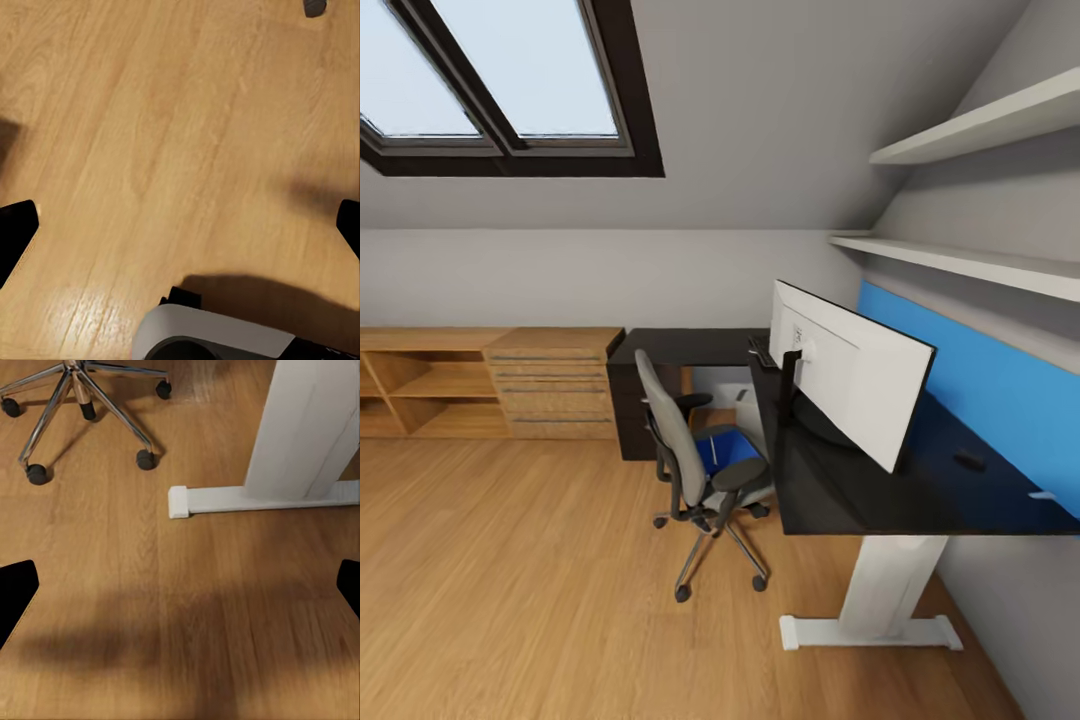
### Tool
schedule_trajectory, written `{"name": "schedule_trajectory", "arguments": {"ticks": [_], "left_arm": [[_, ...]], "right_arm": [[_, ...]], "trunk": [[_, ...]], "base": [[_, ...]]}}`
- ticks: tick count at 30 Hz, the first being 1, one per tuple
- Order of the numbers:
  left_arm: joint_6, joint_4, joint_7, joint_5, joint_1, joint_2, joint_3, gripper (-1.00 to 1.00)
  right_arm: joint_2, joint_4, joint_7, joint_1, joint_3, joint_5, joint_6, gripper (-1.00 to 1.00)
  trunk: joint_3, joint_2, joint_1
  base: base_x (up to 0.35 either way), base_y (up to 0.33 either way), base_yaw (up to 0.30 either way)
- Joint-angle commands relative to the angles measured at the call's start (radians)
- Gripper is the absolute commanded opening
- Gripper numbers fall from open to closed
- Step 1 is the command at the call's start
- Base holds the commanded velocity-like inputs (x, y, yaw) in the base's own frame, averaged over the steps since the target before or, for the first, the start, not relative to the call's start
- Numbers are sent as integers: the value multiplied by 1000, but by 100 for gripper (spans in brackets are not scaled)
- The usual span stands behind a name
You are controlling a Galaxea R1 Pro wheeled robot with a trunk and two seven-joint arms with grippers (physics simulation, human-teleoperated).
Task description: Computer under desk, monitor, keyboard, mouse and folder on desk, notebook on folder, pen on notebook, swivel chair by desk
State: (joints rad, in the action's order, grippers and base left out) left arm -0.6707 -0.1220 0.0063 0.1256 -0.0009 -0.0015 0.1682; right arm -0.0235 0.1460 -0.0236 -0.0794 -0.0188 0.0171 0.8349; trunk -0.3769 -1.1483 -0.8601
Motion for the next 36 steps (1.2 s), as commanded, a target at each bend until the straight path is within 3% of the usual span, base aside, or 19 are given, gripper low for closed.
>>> {"name": "schedule_trajectory", "arguments": {"ticks": [1, 19, 27, 30, 36], "left_arm": [[-2, -1, 0, 7, 0, 0, -3, 100], [-1, -1, -2, 6, 0, 0, -5, 100], [-5, -2, 0, 8, 0, -2, -4, 100], [-43, -15, 3, 10, -1, -4, -2, 100], [-68, -29, 5, 84, 0, -8, -3, 100]], "right_arm": [[0, 0, -1, 0, -1, 1, 3, 100], [3, -6, 0, 0, -1, 2, 4, 100], [10, -6, 1, 0, -1, 3, 4, 100], [14, -6, 1, 0, -2, 3, 4, 100], [16, -6, 1, 0, -3, 3, 3, 100]], "trunk": [[-1, -1, 0], [-2, -1, 0], [-2, -1, 0], [-2, -1, 0], [-21, -43, -23]], "base": [[0, 236, 86], [27, 309, 11], [100, 58, 0], [0, 0, 0], [0, 0, 0]]}}
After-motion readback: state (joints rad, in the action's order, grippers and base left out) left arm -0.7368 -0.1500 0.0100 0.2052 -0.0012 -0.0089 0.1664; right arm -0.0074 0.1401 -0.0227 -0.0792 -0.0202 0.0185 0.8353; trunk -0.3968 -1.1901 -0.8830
